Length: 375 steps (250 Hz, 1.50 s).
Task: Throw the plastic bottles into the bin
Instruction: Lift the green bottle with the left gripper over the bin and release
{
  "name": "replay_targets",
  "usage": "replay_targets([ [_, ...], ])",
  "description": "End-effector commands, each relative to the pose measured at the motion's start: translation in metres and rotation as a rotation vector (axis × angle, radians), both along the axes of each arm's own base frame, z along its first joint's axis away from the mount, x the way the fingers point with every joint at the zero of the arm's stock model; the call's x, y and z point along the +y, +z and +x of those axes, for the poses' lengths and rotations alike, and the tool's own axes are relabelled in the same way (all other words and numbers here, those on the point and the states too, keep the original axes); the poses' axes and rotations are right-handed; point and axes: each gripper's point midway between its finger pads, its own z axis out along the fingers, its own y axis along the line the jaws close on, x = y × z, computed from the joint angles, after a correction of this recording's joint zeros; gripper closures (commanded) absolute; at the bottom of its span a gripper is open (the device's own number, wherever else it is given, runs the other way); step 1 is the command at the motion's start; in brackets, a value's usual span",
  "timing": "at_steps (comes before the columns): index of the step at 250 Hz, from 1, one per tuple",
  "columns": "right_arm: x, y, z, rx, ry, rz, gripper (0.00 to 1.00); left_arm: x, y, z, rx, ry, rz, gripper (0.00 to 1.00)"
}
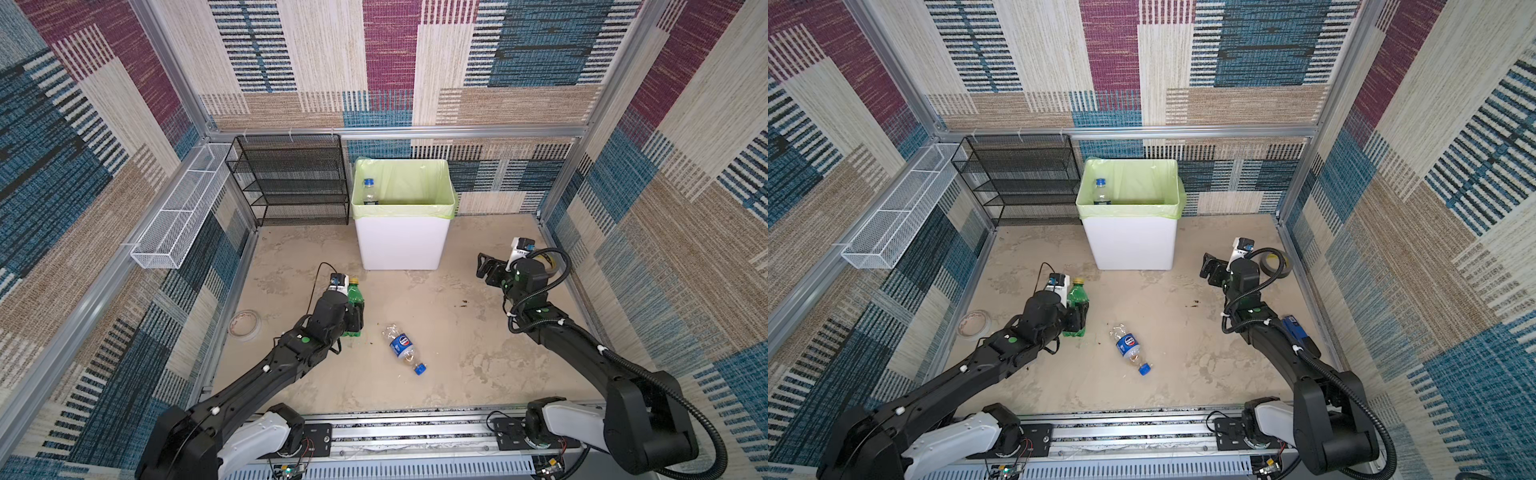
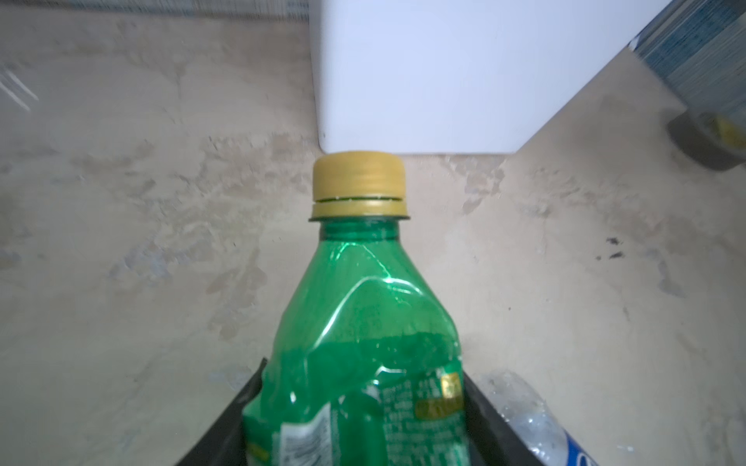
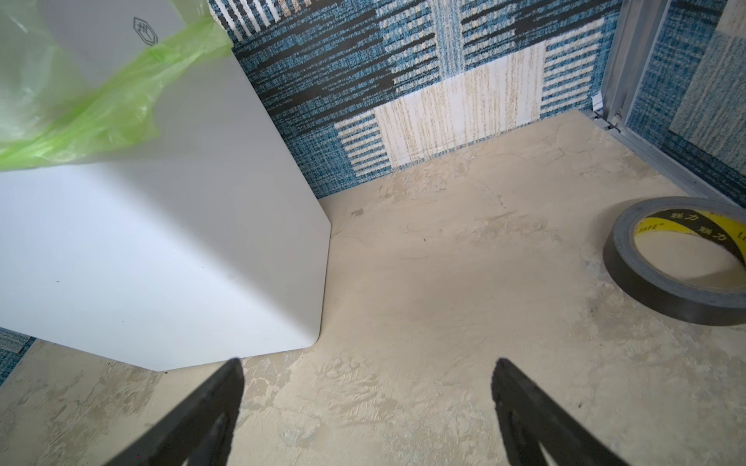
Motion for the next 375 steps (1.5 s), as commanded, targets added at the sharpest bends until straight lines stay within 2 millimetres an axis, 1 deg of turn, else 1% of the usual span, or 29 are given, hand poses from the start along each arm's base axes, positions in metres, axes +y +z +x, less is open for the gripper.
replay_targets([
  [1, 0.004, 0.001, 0.002, 0.010, 0.016, 0.012, 0.04, 0.014, 0.065, 0.001, -0.274, 0.018, 0.003, 0.40],
  [27, 0.005, 0.003, 0.004, 0.017, 0.020, 0.002, 0.05, 0.022, 0.126, -0.017, -0.529, -0.002, -0.059, 0.40],
  [58, 0.004, 0.010, 0.006, 0.004, 0.017, 0.005, 0.05, 0.035, 0.178, -0.041, -0.792, 0.011, -0.110, 0.40],
  [77, 0.005, 0.012, 0.006, -0.004, 0.020, 0.007, 0.06, 0.038, 0.202, -0.054, -0.892, -0.005, -0.124, 0.40],
  [82, 0.005, 0.013, 0.006, -0.005, 0.022, 0.008, 0.06, 0.037, 0.205, -0.056, -0.903, -0.012, -0.124, 0.40],
  [84, 0.005, 0.013, 0.006, -0.006, 0.022, 0.009, 0.06, 0.039, 0.213, -0.059, -0.933, -0.010, -0.140, 0.40],
  [87, 0.005, 0.013, 0.006, -0.006, 0.021, 0.008, 0.06, 0.039, 0.217, -0.062, -0.954, -0.012, -0.148, 0.40],
  [117, 0.006, 0.014, 0.007, -0.012, 0.022, 0.012, 0.06, 0.035, 0.254, -0.081, -1.095, -0.069, -0.185, 0.39],
  [148, 0.005, 0.015, 0.006, -0.025, 0.019, 0.025, 0.06, 0.032, 0.299, -0.102, -1.258, -0.116, -0.223, 0.39],
  [167, 0.005, 0.020, 0.004, -0.048, 0.020, 0.031, 0.06, 0.031, 0.327, -0.115, -1.357, -0.137, -0.253, 0.39],
  [179, 0.005, 0.023, 0.004, -0.063, 0.016, 0.034, 0.06, 0.027, 0.343, -0.119, -1.410, -0.156, -0.267, 0.39],
  [192, 0.004, 0.025, 0.002, -0.076, 0.013, 0.035, 0.06, 0.022, 0.358, -0.116, -1.453, -0.165, -0.276, 0.39],
  [207, 0.003, 0.029, 0.001, -0.094, 0.009, 0.038, 0.07, 0.013, 0.371, -0.102, -1.476, -0.158, -0.279, 0.40],
  [216, 0.002, 0.029, 0.000, -0.100, 0.007, 0.040, 0.07, 0.005, 0.376, -0.084, -1.452, -0.145, -0.281, 0.42],
  [222, 0.003, 0.031, -0.001, -0.105, 0.008, 0.042, 0.07, -0.002, 0.380, -0.067, -1.417, -0.130, -0.278, 0.42],
  [235, 0.002, 0.032, -0.001, -0.112, 0.006, 0.047, 0.07, -0.019, 0.385, -0.019, -1.291, -0.098, -0.250, 0.43],
  [247, 0.004, 0.033, -0.001, -0.117, 0.013, 0.054, 0.07, -0.036, 0.384, 0.036, -1.125, -0.066, -0.237, 0.42],
  [253, 0.005, 0.033, -0.001, -0.116, 0.019, 0.060, 0.07, -0.046, 0.381, 0.063, -1.034, -0.082, -0.232, 0.41],
  [257, 0.006, 0.032, -0.001, -0.115, 0.024, 0.065, 0.07, -0.055, 0.373, 0.083, -0.947, -0.105, -0.218, 0.40],
  [266, 0.009, 0.031, -0.002, -0.114, 0.039, 0.076, 0.08, -0.069, 0.362, 0.120, -0.795, -0.132, -0.210, 0.39],
  [277, 0.012, 0.027, -0.002, -0.107, 0.051, 0.088, 0.08, -0.081, 0.348, 0.153, -0.649, -0.148, -0.217, 0.34],
  [288, 0.014, 0.024, -0.004, -0.098, 0.063, 0.096, 0.08, -0.087, 0.338, 0.174, -0.551, -0.173, -0.239, 0.28],
  [296, 0.014, 0.020, -0.004, -0.089, 0.066, 0.095, 0.08, -0.092, 0.332, 0.183, -0.500, -0.188, -0.254, 0.21],
  [306, 0.014, 0.017, -0.006, -0.079, 0.069, 0.093, 0.08, -0.094, 0.331, 0.187, -0.471, -0.203, -0.260, 0.14],
  [312, 0.014, 0.015, -0.007, -0.076, 0.069, 0.088, 0.08, -0.094, 0.331, 0.188, -0.469, -0.201, -0.256, 0.04],
  [316, 0.014, 0.015, -0.007, -0.075, 0.069, 0.085, 0.08, -0.094, 0.331, 0.188, -0.472, -0.200, -0.254, 0.00],
  [333, 0.013, 0.012, -0.010, -0.067, 0.067, 0.073, 0.07, -0.090, 0.332, 0.184, -0.497, -0.195, -0.247, 0.01],
  [362, 0.013, 0.010, -0.012, -0.061, 0.073, 0.060, 0.07, -0.074, 0.335, 0.175, -0.516, -0.158, -0.228, 0.01],
  [375, 0.017, 0.010, -0.010, -0.055, 0.097, 0.057, 0.07, -0.067, 0.334, 0.171, -0.511, -0.150, -0.220, 0.01],
])
